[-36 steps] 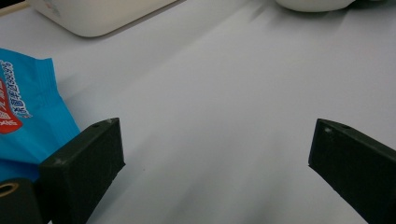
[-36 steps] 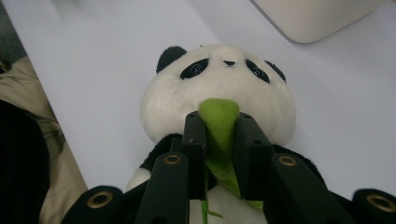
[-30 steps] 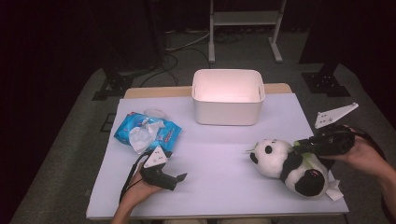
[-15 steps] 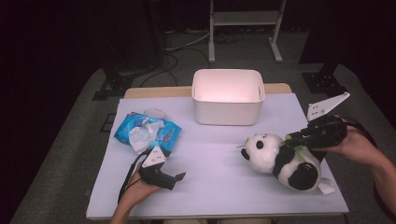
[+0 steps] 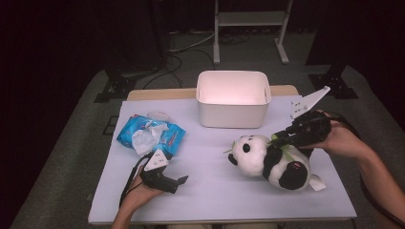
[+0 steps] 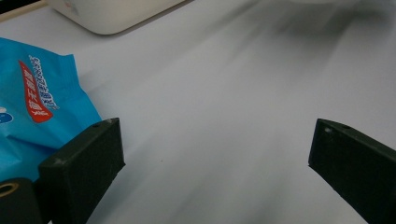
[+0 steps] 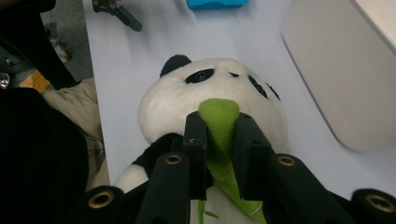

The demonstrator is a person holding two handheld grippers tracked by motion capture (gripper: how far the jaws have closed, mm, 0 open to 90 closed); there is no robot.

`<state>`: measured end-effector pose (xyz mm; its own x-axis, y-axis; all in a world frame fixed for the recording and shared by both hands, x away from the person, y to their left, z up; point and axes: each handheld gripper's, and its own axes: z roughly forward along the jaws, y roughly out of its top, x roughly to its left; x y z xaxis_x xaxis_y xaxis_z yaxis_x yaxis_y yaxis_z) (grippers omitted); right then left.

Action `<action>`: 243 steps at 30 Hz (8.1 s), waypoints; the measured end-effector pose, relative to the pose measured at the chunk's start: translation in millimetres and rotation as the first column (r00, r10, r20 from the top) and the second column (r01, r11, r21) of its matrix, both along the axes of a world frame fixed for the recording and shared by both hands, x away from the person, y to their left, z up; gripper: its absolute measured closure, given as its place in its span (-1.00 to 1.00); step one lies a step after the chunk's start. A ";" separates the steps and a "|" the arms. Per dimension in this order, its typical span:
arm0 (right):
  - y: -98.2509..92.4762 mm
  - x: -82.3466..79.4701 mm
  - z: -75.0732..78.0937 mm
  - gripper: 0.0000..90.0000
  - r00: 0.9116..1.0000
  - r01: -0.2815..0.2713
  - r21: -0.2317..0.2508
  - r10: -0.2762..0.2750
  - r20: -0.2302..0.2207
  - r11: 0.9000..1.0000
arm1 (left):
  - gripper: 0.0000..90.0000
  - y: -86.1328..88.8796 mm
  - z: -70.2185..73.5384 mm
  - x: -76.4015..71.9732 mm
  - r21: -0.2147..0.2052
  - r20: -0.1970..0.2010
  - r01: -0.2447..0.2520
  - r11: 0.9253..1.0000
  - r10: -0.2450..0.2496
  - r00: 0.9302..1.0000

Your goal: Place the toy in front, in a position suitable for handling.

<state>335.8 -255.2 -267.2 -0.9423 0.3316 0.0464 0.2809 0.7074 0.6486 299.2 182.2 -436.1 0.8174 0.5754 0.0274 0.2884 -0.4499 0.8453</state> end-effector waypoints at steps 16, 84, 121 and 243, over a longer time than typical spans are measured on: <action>52.6 11.3 9.4 0.69 0.993 -0.115 -0.025 0.116 0.016 0.993 | -0.94 3.3 0.3 0.0 -0.004 -0.012 0.014 1.000 -0.014 1.000; 6.8 -2.4 -53.8 0.28 0.995 -0.052 0.041 0.055 -0.088 0.998 | -0.94 5.5 1.8 0.1 -0.008 -0.051 0.032 0.999 -0.032 0.998; -50.0 -24.7 -122.5 -0.11 0.983 0.164 0.171 -0.147 -0.110 0.971 | -0.94 30.6 29.1 0.8 0.006 -0.011 0.053 0.999 -0.053 0.999; -56.8 -35.3 -152.1 -0.10 0.987 0.141 0.235 -0.117 -0.113 0.962 | 1.00 78.0 62.7 93.0 0.125 -0.102 0.123 0.985 -0.110 0.989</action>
<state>300.5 -312.1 -419.3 -0.8794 0.4175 0.2289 0.4291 0.4869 0.7607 392.3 260.3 -373.4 0.8812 0.4725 0.0153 0.3032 -0.5896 0.7486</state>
